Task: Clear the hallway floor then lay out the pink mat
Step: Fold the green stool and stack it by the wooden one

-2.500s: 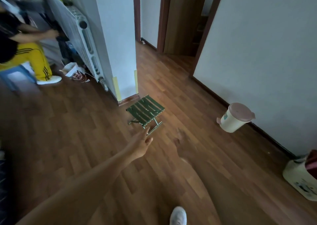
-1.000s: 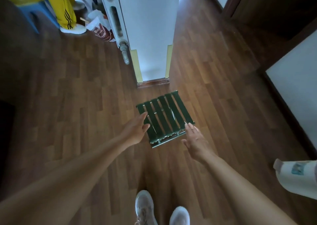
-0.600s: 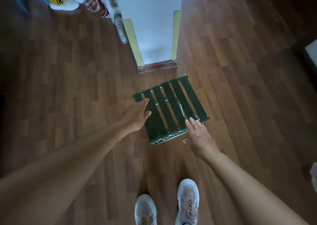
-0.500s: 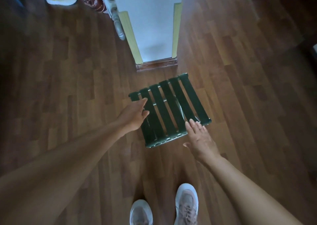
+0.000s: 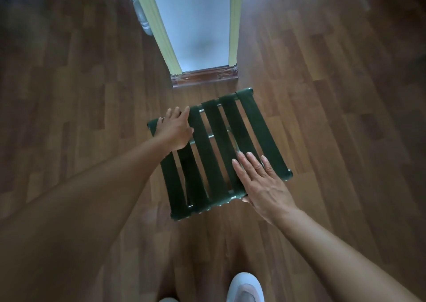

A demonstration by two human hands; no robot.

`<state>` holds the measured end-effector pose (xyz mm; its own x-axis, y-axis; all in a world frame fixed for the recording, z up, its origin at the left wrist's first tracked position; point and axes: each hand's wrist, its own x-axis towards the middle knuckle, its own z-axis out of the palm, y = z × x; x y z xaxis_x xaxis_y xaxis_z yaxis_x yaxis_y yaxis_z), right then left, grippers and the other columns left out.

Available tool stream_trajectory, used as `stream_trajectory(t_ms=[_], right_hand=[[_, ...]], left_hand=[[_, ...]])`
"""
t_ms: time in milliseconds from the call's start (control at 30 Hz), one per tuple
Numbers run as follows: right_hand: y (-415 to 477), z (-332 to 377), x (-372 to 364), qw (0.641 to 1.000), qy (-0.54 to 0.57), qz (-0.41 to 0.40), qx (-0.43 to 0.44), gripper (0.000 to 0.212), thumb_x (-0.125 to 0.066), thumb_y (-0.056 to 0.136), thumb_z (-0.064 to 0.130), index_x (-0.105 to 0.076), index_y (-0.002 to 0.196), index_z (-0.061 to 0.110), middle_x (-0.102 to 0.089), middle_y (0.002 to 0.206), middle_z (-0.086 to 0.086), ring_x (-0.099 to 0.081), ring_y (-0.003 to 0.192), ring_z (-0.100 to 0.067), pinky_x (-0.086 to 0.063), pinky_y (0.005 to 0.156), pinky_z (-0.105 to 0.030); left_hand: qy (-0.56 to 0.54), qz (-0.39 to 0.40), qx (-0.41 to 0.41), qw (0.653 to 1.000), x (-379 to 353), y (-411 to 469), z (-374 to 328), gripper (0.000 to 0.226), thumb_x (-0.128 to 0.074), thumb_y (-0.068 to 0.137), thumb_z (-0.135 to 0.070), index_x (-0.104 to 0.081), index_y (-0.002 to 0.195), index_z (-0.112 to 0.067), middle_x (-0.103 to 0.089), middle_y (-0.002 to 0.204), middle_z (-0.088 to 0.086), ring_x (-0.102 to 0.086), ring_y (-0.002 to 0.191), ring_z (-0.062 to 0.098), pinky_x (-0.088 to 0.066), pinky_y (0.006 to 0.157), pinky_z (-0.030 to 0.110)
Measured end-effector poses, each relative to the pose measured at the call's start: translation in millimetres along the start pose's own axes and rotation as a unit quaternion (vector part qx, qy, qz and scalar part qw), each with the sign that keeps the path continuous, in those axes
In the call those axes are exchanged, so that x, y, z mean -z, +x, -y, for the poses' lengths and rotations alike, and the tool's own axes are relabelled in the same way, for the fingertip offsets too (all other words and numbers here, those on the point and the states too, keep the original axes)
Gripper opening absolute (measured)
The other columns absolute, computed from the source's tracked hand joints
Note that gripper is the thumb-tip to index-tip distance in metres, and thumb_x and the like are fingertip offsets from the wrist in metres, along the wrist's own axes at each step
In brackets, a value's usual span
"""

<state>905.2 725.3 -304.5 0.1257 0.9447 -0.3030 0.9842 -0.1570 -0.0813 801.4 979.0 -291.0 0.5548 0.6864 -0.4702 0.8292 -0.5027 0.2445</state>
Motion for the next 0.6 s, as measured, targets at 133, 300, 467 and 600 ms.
stream_trajectory(t_ms=[133, 300, 467, 600], right_hand=[[4, -7, 4, 1.000, -0.011, 0.003, 0.017, 0.097, -0.058, 0.086, 0.049, 0.007, 0.149, 0.014, 0.007, 0.157, -0.007, 0.007, 0.144, -0.028, 0.004, 0.117, -0.043], [0, -10, 28, 0.999, -0.013, 0.008, 0.042, 0.099, -0.056, 0.086, 0.049, 0.013, 0.147, 0.013, 0.011, 0.157, -0.007, 0.011, 0.144, -0.027, 0.007, 0.117, -0.045], [-5, -6, 68, 0.999, 0.009, 0.001, 0.033, 0.103, -0.060, 0.084, 0.047, 0.017, 0.145, 0.013, 0.014, 0.156, -0.006, 0.018, 0.142, -0.025, 0.012, 0.117, -0.043], [0, -3, 92, 0.999, 0.034, 0.000, 0.001, 0.101, -0.055, 0.088, 0.045, 0.028, 0.139, 0.016, 0.026, 0.152, -0.003, 0.027, 0.139, -0.021, 0.020, 0.113, -0.039]], left_hand=[[-0.037, -0.012, 0.038, 0.998, 1, 13, -5, 0.063, -0.048, 0.095, -0.025, -0.015, 0.149, -0.021, -0.022, 0.154, 0.003, -0.014, 0.144, 0.025, 0.000, 0.116, 0.050], [-0.083, -0.019, 0.038, 0.996, 15, -1, -13, 0.044, -0.051, 0.092, -0.022, -0.041, 0.135, -0.024, -0.040, 0.135, 0.006, -0.035, 0.129, 0.028, -0.007, 0.116, 0.049], [-0.107, 0.018, 0.013, 0.994, 21, -48, -29, 0.043, -0.048, 0.093, -0.030, -0.040, 0.134, -0.024, -0.044, 0.136, 0.005, -0.034, 0.131, 0.026, -0.011, 0.116, 0.049], [-0.059, 0.032, -0.064, 0.996, 27, -90, -39, 0.049, -0.046, 0.092, -0.046, -0.040, 0.135, -0.023, -0.049, 0.135, 0.002, -0.037, 0.127, 0.023, -0.022, 0.113, 0.046]])
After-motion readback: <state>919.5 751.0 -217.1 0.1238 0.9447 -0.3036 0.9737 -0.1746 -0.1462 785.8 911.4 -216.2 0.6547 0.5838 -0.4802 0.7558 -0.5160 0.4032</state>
